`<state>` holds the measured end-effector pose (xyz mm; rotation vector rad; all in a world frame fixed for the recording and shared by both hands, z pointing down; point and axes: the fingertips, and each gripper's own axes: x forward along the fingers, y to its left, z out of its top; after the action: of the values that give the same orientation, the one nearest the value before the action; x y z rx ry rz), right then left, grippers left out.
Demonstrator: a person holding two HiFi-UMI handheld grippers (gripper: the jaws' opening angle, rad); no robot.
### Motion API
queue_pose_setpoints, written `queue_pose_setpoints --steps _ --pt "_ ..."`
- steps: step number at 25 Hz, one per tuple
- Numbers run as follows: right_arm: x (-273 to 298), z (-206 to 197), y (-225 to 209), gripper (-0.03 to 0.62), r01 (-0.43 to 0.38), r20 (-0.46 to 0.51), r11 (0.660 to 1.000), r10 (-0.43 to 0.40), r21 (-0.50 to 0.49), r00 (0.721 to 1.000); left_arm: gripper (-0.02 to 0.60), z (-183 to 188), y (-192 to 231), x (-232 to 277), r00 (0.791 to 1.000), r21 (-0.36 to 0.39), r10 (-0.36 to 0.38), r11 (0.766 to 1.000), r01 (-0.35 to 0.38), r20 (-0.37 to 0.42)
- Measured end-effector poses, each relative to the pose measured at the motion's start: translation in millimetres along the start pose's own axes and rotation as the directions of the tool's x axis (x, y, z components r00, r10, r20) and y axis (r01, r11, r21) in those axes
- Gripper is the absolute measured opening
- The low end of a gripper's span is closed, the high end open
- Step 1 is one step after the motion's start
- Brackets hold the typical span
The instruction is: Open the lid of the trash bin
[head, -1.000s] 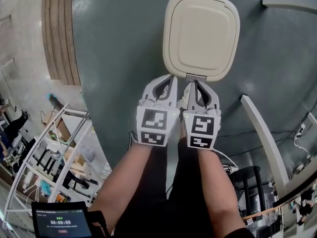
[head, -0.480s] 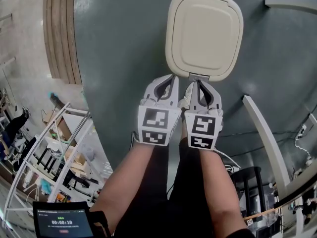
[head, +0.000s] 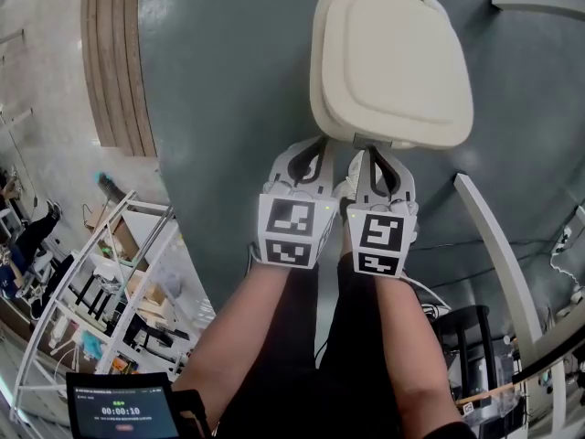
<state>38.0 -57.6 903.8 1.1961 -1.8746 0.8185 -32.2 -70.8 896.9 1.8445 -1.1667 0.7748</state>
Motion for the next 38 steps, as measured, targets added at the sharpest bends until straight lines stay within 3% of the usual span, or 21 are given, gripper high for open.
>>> queue_pose_setpoints --steps 28,38 --pt "-1.1 6.2 0.1 0.002 -0.066 0.056 0.997 0.064 0.033 0.996 -0.003 -3.9 -6.7 -1.8 1.000 -0.010 -0.023 1.000 0.023 -0.015" --pt "-7.7 11.9 -2.5 0.002 -0.044 0.086 0.997 0.039 0.062 0.996 -0.003 -3.2 -1.5 -6.7 1.000 0.005 -0.014 1.000 0.014 -0.003"
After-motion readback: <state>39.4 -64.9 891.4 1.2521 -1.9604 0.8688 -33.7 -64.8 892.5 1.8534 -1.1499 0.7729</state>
